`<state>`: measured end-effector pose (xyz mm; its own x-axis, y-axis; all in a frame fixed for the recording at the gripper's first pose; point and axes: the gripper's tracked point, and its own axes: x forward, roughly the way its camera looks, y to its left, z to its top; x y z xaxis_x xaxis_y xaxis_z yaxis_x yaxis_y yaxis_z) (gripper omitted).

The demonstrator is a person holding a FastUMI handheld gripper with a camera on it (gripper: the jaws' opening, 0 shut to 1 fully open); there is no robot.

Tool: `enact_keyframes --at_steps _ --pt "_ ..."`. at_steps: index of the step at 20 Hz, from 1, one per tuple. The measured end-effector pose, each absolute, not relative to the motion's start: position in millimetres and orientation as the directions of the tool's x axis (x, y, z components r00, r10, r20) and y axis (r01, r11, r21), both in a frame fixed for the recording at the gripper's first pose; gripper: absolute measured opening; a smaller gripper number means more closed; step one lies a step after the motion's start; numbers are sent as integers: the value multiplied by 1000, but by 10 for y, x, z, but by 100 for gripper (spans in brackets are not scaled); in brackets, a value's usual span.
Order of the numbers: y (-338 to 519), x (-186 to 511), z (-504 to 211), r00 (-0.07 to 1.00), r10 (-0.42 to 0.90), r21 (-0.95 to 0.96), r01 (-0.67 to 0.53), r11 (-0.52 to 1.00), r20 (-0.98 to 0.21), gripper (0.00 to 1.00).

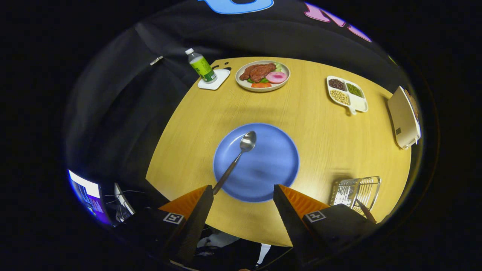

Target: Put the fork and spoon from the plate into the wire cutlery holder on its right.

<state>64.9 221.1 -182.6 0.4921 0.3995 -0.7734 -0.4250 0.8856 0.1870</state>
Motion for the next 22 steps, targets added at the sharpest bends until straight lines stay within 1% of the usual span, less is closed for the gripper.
enact_keyframes --at_steps 3,7,10,14,15,17,18,19,20,21,22 --pt "2404 788 -2034 483 383 182 -411 893 -788 99" --pt "2613 969 -2355 441 358 205 -358 911 -823 100" --pt "2733 1079 -2530 429 347 219 -319 922 -834 100" --pt "2791 1140 -2710 410 334 235 -272 933 -849 97" --pt "2804 1141 -2754 403 335 244 -260 934 -852 91" --pt "2828 1110 -2810 378 343 269 -237 934 -860 84" --pt "2831 1085 -2817 366 344 277 -225 934 -865 80" --pt "2839 1128 -2792 376 351 285 -220 933 -858 77" --pt "2867 1140 -2821 374 358 298 -211 931 -856 75" --pt "2872 1129 -2833 362 361 307 -197 931 -860 62" --pt "2885 1107 -2855 349 365 318 -185 930 -863 57"
